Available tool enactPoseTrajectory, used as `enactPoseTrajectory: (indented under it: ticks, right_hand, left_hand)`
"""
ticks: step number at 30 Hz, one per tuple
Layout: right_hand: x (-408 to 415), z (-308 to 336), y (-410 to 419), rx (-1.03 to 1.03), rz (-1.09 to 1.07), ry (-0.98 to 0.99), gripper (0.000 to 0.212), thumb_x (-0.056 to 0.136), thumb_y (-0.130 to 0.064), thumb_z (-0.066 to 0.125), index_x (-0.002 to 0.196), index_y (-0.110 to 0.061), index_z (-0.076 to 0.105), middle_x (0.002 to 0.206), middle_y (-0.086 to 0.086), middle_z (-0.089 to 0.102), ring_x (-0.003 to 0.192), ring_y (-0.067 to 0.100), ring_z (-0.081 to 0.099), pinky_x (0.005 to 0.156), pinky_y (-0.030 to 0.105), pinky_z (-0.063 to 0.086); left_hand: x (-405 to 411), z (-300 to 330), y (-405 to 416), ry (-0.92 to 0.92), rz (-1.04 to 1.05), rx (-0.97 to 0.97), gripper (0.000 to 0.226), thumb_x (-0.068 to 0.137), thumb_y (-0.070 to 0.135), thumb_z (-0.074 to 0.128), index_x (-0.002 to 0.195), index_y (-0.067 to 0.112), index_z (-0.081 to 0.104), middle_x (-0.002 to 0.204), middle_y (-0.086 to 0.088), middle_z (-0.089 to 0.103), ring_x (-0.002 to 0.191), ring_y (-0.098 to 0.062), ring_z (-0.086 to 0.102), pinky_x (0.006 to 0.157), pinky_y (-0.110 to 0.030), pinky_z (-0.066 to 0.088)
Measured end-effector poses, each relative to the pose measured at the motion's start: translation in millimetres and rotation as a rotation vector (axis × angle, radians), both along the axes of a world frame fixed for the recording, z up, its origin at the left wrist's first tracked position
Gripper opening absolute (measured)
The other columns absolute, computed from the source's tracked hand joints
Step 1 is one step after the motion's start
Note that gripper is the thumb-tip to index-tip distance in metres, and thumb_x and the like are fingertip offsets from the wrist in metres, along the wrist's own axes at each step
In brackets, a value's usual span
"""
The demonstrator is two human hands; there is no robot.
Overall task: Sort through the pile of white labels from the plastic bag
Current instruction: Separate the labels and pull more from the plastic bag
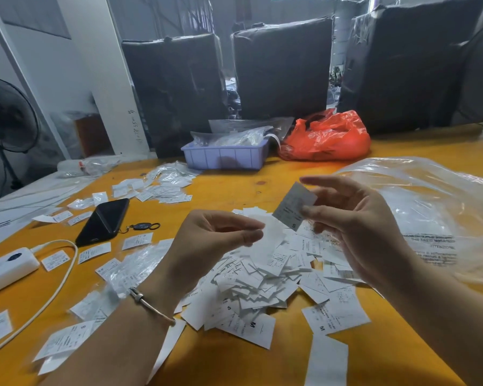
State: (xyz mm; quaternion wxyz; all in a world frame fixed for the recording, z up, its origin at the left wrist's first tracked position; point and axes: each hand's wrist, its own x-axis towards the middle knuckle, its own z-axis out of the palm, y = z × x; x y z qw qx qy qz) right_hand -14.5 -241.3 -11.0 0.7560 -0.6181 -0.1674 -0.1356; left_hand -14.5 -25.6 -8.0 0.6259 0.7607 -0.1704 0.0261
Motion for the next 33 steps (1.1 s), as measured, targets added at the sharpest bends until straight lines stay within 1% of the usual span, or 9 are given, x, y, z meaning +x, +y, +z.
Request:
enactPoseTrajectory:
  ticks: [3,5,7,14,16,19,22,26,33]
  right_hand:
    - [-10.5,6.2,4.4,-0.034,-0.081,-0.115,0.051,0.077,0.008,0.07,0.118,-0.019,0.06,0.084,0.006,0.072,0.078,0.017,0.07,0.059,0.027,0.057]
    - [-15.0,8.9,6.0,-0.08,-0.137,-0.185,0.053,0.076,0.007,0.071,0.12,-0.02,0.056,0.088,0.008,0.071,0.084,0.021,0.072,0.063,0.033,0.06]
    - [-18.6,10.1,7.4,-0.156,-0.191,-0.257,0.053,0.076,0.005,0.074,0.12,-0.018,0.056,0.088,0.008,0.071,0.084,0.021,0.072,0.065,0.033,0.06]
    - [-30.1,11.0,12.6,-0.352,-0.334,-0.501,0.042,0.074,0.003,0.077,0.112,-0.008,0.062,0.08,0.006,0.068,0.075,0.012,0.07,0.061,0.018,0.055]
    - [-31.5,9.4,14.3,-0.387,-0.347,-0.534,0.041,0.073,0.004,0.078,0.109,-0.009,0.063,0.081,0.005,0.069,0.074,0.009,0.069,0.06,0.015,0.053]
    - [-31.6,8.3,15.8,-0.405,-0.368,-0.558,0.04,0.074,0.002,0.078,0.109,-0.011,0.062,0.085,0.001,0.07,0.078,0.006,0.069,0.061,0.012,0.053]
    - [-30.4,6.8,16.2,-0.409,-0.393,-0.564,0.038,0.076,-0.003,0.078,0.109,-0.012,0.063,0.087,-0.002,0.07,0.081,0.004,0.069,0.063,0.011,0.052]
    - [-29.3,3.5,18.3,-0.463,-0.451,-0.587,0.033,0.077,-0.006,0.078,0.107,-0.012,0.065,0.085,-0.003,0.069,0.08,0.006,0.068,0.062,0.012,0.054]
    - [-27.8,0.3,18.4,-0.609,-0.556,-0.695,0.023,0.081,-0.013,0.072,0.103,-0.008,0.07,0.082,0.002,0.073,0.067,0.009,0.069,0.055,0.025,0.056]
  left_hand:
    - [-1.3,0.2,-0.9,-0.018,-0.014,0.013,0.024,0.061,0.024,0.083,0.084,0.016,0.081,0.088,-0.003,0.078,0.085,-0.017,0.074,0.075,-0.022,0.059]
    - [-2.3,1.0,-2.3,-0.028,-0.028,0.027,0.025,0.061,0.026,0.083,0.084,0.016,0.081,0.088,-0.003,0.078,0.086,-0.02,0.074,0.074,-0.022,0.058]
    - [-3.4,1.7,-3.5,-0.037,-0.043,0.036,0.026,0.062,0.028,0.083,0.085,0.017,0.08,0.088,-0.004,0.077,0.085,-0.023,0.073,0.072,-0.021,0.058]
    - [-3.2,2.4,-2.4,-0.046,-0.037,0.031,0.028,0.059,0.033,0.083,0.084,0.021,0.08,0.089,-0.004,0.077,0.087,-0.023,0.073,0.077,-0.026,0.06]
    - [-2.9,2.7,-2.2,-0.049,-0.021,0.012,0.023,0.059,0.03,0.083,0.081,0.024,0.08,0.089,-0.003,0.078,0.087,-0.021,0.073,0.075,-0.025,0.06]
    - [-1.8,3.2,-1.3,-0.045,0.003,-0.028,0.018,0.06,0.024,0.083,0.078,0.024,0.08,0.088,-0.003,0.078,0.086,-0.017,0.074,0.071,-0.018,0.056]
    - [-1.2,3.6,-1.1,-0.046,0.011,-0.029,0.016,0.06,0.022,0.083,0.076,0.024,0.08,0.088,-0.003,0.078,0.086,-0.017,0.074,0.071,-0.017,0.055]
    - [-1.7,3.5,-2.0,-0.033,0.01,-0.043,0.016,0.06,0.021,0.083,0.076,0.021,0.079,0.087,-0.004,0.078,0.085,-0.016,0.074,0.071,-0.017,0.055]
    - [-1.7,3.4,-1.8,-0.025,0.008,-0.027,0.02,0.061,0.02,0.083,0.081,0.017,0.079,0.086,-0.005,0.077,0.081,-0.017,0.074,0.069,-0.016,0.055]
